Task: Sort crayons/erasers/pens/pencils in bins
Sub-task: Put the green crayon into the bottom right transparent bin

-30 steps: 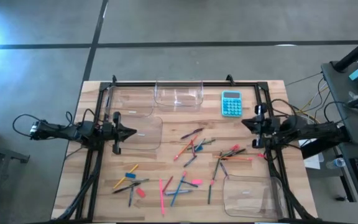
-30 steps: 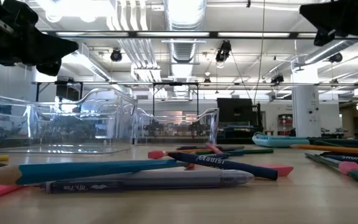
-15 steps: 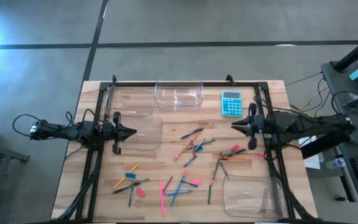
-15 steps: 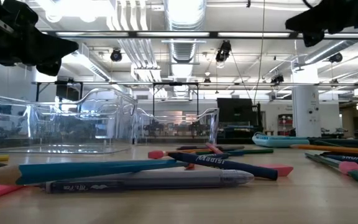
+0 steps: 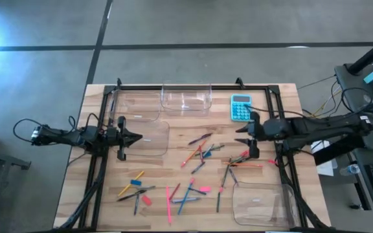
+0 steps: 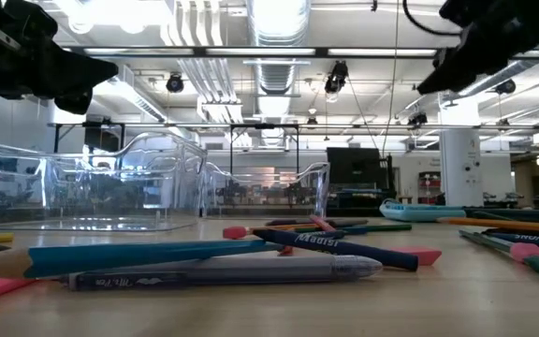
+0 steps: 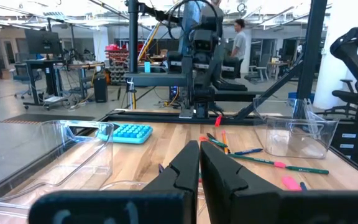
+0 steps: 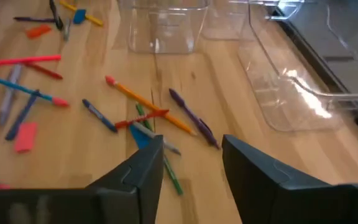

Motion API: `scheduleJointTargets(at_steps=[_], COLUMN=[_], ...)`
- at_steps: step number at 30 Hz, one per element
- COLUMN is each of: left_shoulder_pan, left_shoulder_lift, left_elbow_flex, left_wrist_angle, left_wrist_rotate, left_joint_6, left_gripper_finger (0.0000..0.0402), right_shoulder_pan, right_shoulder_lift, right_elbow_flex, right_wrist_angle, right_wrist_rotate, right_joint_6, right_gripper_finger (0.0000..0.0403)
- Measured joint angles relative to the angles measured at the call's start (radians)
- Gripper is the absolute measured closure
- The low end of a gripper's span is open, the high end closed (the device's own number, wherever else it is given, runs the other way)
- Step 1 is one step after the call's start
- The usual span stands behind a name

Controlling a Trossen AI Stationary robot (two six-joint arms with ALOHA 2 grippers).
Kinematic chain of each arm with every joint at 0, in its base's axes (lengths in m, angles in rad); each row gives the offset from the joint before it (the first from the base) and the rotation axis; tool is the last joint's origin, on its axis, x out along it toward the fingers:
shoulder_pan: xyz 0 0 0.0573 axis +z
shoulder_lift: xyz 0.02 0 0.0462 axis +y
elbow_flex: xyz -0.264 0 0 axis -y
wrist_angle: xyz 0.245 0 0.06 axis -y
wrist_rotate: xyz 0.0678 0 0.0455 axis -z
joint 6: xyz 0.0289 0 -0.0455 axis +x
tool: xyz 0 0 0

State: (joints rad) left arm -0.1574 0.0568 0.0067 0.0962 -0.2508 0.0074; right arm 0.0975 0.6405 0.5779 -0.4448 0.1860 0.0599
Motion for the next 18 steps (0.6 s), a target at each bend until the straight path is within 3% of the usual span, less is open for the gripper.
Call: scheduleJointTargets(at_steps=[7, 13, 18], left_shoulder_pan=[0.000, 0.000, 0.000], left_shoulder_lift=[0.000, 0.000, 0.000], left_elbow_flex=[0.000, 0.000, 0.000], left_wrist_angle=[0.001, 0.040, 0.170], left_wrist_rotate=[0.000, 0.000, 0.004], left_joint_6=[0.000, -0.004, -0.053], left_gripper_finger=[0.0400, 0.0400, 0.0400], right_shoulder_pan=[0.000, 0.001, 0.000], right_shoulder_lift=[0.086, 0.173, 0.264], right_elbow_flex=[0.094, 0.095, 0.093], right_wrist_angle=[-0.281, -0.292, -0.290], right_wrist_rotate=[-0.010, -0.093, -0.108], right_joint_6=[0.084, 0.126, 0.126], right_gripper_finger=[0.0252, 0.0250, 0.0250])
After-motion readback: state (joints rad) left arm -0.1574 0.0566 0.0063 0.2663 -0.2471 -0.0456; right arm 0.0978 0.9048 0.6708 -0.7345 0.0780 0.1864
